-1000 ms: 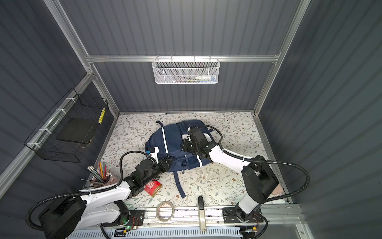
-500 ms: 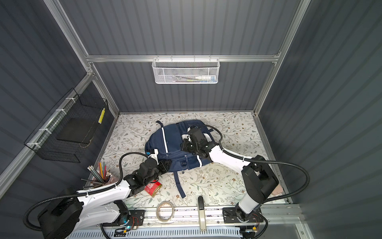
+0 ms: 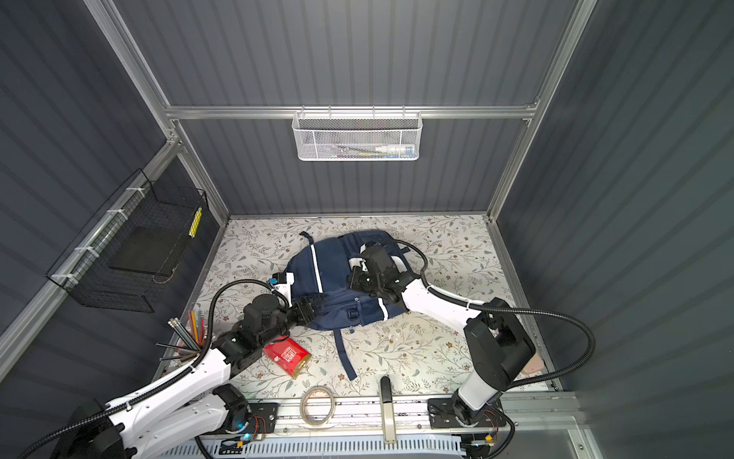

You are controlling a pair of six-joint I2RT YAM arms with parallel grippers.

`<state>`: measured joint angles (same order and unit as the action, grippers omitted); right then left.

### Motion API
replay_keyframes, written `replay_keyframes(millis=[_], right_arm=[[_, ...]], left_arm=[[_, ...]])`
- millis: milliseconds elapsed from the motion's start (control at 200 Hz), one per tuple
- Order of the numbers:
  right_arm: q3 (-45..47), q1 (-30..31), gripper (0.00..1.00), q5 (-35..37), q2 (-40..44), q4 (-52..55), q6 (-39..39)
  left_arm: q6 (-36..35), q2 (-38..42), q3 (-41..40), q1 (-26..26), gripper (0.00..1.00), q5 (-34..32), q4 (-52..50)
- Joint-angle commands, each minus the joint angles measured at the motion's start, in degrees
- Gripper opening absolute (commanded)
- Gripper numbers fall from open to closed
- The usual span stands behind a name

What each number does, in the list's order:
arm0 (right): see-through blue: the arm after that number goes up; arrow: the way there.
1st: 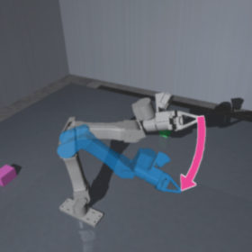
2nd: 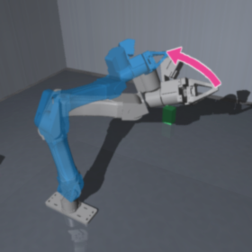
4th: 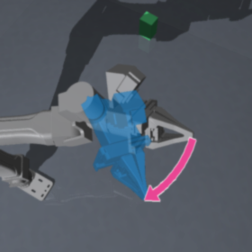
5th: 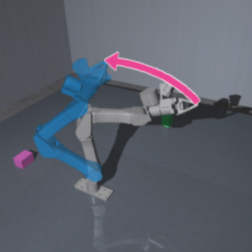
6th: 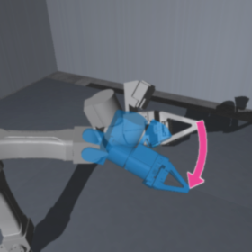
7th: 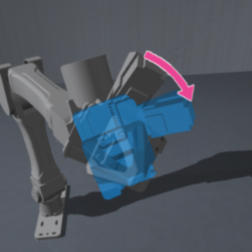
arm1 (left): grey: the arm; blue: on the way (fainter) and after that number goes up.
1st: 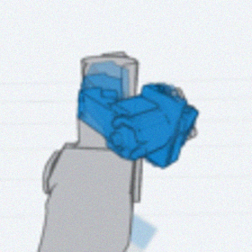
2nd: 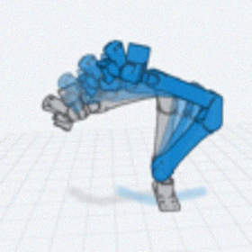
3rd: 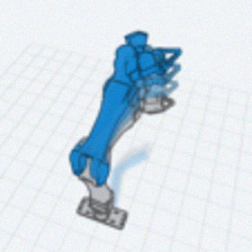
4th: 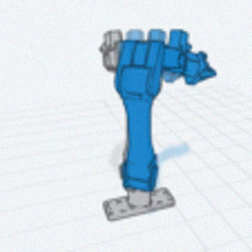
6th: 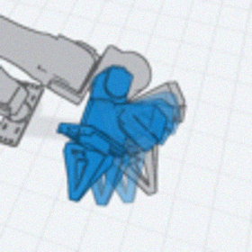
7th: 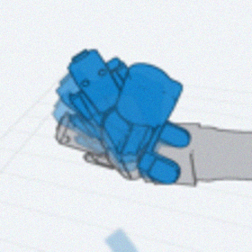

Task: Pack books, pencil case, and school supplies into a backpack
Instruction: Unzip the student bag at the center of the table.

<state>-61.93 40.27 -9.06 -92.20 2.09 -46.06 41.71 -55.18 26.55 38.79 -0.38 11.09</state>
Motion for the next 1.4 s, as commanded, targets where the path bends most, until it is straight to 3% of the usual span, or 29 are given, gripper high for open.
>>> replay_keyframes(millis=[0, 135, 385, 555, 886, 1031, 1396], right_arm=[[-0.8, -0.2, 0.03, -0.2, 0.1, -0.3, 0.4], [-0.6, -0.2, 0.03, 0.0, 0.7, -0.3, 0.3], [-1.4, -0.2, 0.03, -0.6, -0.3, -0.5, 0.3], [-1.5, -0.1, 0.03, -0.9, -0.8, -0.7, 0.1], [-1.3, -0.1, 0.03, -0.5, -0.7, 0.2, 0.4], [-1.9, -0.2, 0.03, 0.2, -0.4, 1.7, 1.4], [-0.8, -3.4, 0.03, -0.3, 1.8, 5.4, 4.3]], left_arm=[[-3.1, -4.9, 2.2, -0.2, 0.54, 7.6, -0.1], [-2.6, -6.3, 1.0, -0.2, 0.51, 8.6, 6.5], [0.0, -6.5, -1.8, -0.2, 0.50, 4.9, 7.0], [0.1, -7.6, -1.6, -0.1, 0.40, 0.5, 3.8], [-0.8, -11.6, -0.7, -0.1, 0.17, 4.2, 7.8], [-1.5, -9.3, 1.3, -0.2, 0.00, -0.4, -0.9], [-4.3, -5.0, 5.9, -1.3, 0.00, -7.2, -17.3]])
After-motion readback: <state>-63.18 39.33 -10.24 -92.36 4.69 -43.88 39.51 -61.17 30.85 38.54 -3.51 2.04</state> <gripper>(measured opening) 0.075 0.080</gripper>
